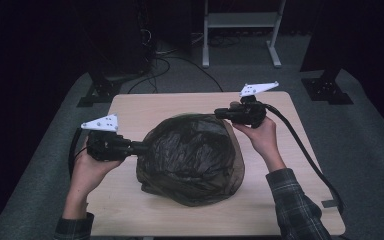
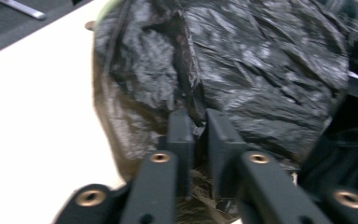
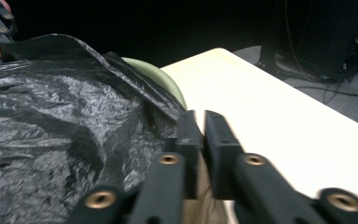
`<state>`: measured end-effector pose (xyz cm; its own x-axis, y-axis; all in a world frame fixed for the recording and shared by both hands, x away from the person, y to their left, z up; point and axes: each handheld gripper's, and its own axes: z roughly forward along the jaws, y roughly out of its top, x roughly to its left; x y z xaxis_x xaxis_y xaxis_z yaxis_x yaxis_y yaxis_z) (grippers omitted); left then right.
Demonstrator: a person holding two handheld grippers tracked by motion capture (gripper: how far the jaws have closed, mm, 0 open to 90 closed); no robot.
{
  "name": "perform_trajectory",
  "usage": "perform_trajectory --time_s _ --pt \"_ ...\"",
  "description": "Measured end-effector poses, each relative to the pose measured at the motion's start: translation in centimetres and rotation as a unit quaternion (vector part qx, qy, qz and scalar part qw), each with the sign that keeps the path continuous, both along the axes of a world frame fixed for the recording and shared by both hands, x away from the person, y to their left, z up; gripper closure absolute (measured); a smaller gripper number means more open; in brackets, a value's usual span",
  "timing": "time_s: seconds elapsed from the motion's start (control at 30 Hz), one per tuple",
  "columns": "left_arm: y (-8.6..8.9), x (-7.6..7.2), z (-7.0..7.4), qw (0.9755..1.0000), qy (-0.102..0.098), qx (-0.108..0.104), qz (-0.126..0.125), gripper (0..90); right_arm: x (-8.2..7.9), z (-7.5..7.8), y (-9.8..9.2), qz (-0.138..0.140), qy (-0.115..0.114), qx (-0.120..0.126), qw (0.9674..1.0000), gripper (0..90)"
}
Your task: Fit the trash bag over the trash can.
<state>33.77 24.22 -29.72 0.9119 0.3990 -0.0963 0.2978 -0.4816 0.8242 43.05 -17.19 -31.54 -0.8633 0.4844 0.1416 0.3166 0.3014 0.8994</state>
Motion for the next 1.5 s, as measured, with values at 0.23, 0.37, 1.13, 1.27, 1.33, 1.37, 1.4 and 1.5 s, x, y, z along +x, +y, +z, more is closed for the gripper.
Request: perform_trajectory --time_s 0.23,0.37,1.13,1.27,1.33,1.37,1.4,1.5 --pt "0.0 2.7 0.2 0.9981 -0.037 -0.03 0.039 89.8 0.2 -0.2 -0.7 -0.031 -0.008 -0.006 0.9995 89.9" --pt "-0.3 4.2 -0.4 0.9946 -0.059 -0.056 0.064 89.9 0.4 -0.6 -1.1 -0.055 -0.015 -0.01 0.9983 89.9" --pt "-1.5 9.4 -10.2 0.9898 -0.007 -0.043 0.136 89.8 3.3 -8.7 -1.9 -0.121 0.052 -0.058 0.9896 89.9" --pt "-1.7 9.4 -11.9 0.99 0.008 -0.034 0.137 89.8 3.3 -10.8 -1.8 -0.125 0.068 -0.073 0.9871 90.0" --pt "-1.8 9.5 -12.8 0.9898 0.017 -0.026 0.139 89.8 3.3 -11.5 -1.7 -0.125 0.074 -0.083 0.9858 89.9" --pt "-1.8 9.5 -13.1 0.9897 0.02 -0.025 0.14 89.8 3.3 -11.9 -1.6 -0.126 0.079 -0.086 0.9851 89.9" --pt "-1.8 9.5 -13.6 0.9893 0.025 -0.02 0.142 89.8 3.3 -12.2 -1.6 -0.126 0.08 -0.087 0.9849 89.9" --pt "-2.0 9.5 -14.4 0.9892 0.033 -0.01 0.142 89.7 3.4 -13.2 -1.4 -0.126 0.092 -0.099 0.9828 89.9"
